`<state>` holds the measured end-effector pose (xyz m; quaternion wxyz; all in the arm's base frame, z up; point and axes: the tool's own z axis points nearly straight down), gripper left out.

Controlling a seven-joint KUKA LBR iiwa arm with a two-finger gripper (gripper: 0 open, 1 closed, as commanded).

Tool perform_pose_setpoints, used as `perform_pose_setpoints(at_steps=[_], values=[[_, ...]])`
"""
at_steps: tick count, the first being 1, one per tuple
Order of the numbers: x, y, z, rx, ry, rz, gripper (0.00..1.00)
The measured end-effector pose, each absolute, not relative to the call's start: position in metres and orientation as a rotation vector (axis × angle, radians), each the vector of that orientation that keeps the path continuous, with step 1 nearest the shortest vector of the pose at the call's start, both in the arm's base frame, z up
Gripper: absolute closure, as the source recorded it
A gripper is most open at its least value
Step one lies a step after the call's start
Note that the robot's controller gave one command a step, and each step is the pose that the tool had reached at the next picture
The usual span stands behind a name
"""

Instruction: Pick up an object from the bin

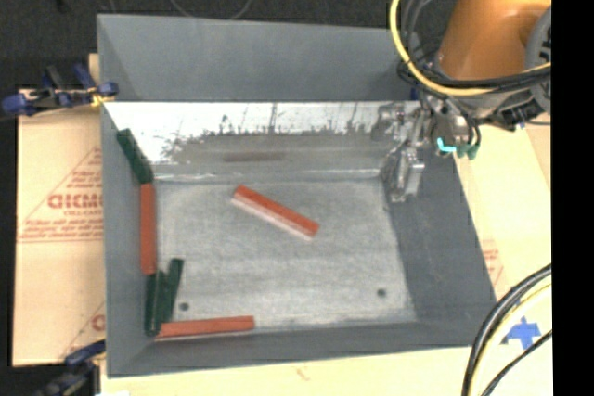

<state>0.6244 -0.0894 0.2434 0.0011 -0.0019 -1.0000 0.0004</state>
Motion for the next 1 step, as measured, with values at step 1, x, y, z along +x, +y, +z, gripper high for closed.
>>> perform_pose_setpoints(at_steps=[1], values=[[0.5971,0.0153,0.1382,-0.104,-3.135,-0.006,0.0]])
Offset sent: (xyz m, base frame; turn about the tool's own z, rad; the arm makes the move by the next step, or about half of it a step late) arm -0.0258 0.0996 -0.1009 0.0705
